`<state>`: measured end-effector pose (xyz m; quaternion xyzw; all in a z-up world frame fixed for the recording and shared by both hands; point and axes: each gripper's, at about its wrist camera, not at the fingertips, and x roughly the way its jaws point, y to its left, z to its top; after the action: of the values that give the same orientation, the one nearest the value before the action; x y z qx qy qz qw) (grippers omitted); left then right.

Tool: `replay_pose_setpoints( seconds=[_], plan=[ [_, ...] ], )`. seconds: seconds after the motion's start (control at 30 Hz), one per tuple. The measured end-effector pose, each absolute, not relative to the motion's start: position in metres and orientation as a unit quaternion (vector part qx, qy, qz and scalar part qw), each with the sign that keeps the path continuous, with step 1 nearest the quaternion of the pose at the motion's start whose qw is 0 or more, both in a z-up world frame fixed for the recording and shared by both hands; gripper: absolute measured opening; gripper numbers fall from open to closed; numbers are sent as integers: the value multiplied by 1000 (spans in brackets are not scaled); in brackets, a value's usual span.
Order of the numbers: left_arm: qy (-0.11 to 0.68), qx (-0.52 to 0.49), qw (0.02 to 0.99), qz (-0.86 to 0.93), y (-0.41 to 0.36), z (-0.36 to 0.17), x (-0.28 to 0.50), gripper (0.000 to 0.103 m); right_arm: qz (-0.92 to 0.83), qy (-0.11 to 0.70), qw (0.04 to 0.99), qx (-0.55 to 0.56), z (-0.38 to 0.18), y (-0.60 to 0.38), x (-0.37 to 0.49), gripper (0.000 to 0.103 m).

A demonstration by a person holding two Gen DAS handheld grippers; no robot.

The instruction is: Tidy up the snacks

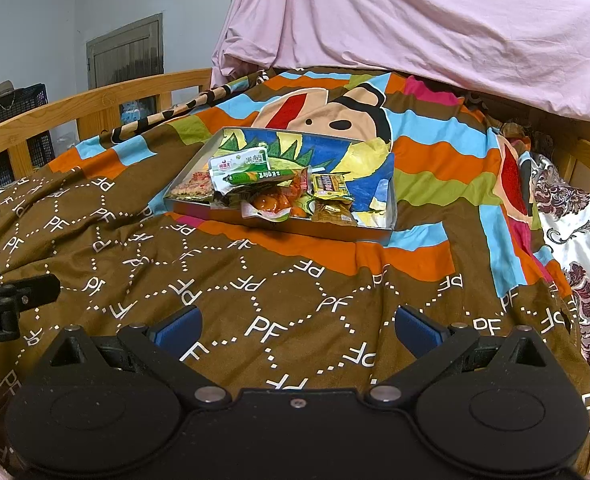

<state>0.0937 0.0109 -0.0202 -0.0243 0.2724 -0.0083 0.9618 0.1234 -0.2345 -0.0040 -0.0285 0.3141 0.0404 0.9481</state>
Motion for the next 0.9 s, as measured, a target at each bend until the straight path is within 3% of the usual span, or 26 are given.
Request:
replay_pose_setpoints(
  seconds=[0.9],
  plan=[
    [288,-15,957,3,5,-16,96,103,41,320,946,-35,-8,-232,123,102]
  ],
)
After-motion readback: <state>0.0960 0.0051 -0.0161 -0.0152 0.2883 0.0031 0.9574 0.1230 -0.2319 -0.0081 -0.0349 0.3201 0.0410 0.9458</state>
